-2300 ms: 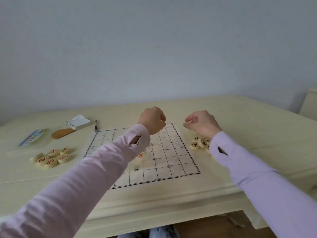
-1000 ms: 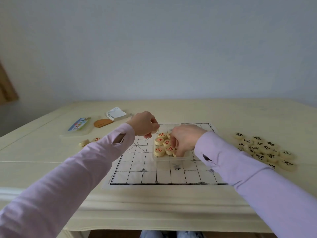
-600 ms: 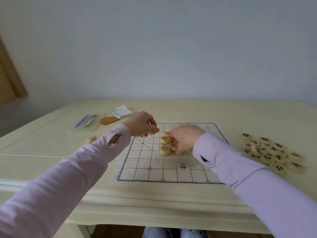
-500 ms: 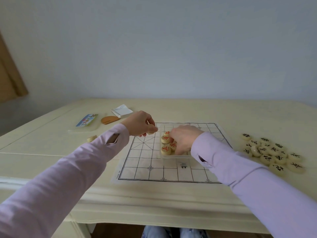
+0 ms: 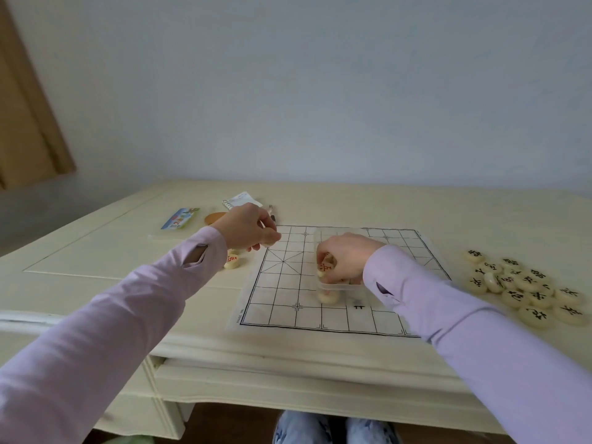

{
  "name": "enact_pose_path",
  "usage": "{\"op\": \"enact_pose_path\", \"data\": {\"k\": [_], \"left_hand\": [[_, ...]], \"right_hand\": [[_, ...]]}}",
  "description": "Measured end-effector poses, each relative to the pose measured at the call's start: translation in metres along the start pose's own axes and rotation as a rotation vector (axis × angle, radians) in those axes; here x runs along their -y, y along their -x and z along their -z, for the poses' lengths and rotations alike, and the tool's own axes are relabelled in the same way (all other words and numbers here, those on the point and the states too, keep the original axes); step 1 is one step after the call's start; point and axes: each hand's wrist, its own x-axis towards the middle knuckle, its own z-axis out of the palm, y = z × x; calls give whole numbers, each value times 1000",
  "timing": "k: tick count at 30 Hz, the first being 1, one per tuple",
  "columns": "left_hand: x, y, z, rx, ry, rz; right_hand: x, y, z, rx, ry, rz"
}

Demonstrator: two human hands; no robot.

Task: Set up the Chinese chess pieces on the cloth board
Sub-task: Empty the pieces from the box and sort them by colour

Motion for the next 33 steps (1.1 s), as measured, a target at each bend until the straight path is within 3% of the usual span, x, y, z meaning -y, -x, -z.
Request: {"op": "enact_pose_path", "data": {"k": [8,15,22,28,30,33], "left_hand": [[21,5,19,-92,-89,81],[48,23,32,176,-135,271],[53,29,24,142,-123,280],[9,22,15,-117,-169,-9],[-20,22,3,-27,-111,-154],[-54,17,-21,131,-239,-283]], "right_hand": [[0,-2,-5,-39,-118,-46],[4,-8,-9,-39,-169,-138],[6,-6,-11,-74,-181,-165],[1,-4,-11,-101,-228,-182],[-3,-1,-9,-120,-229,-174],[-13,2,-4,-146,-298,-183]]}}
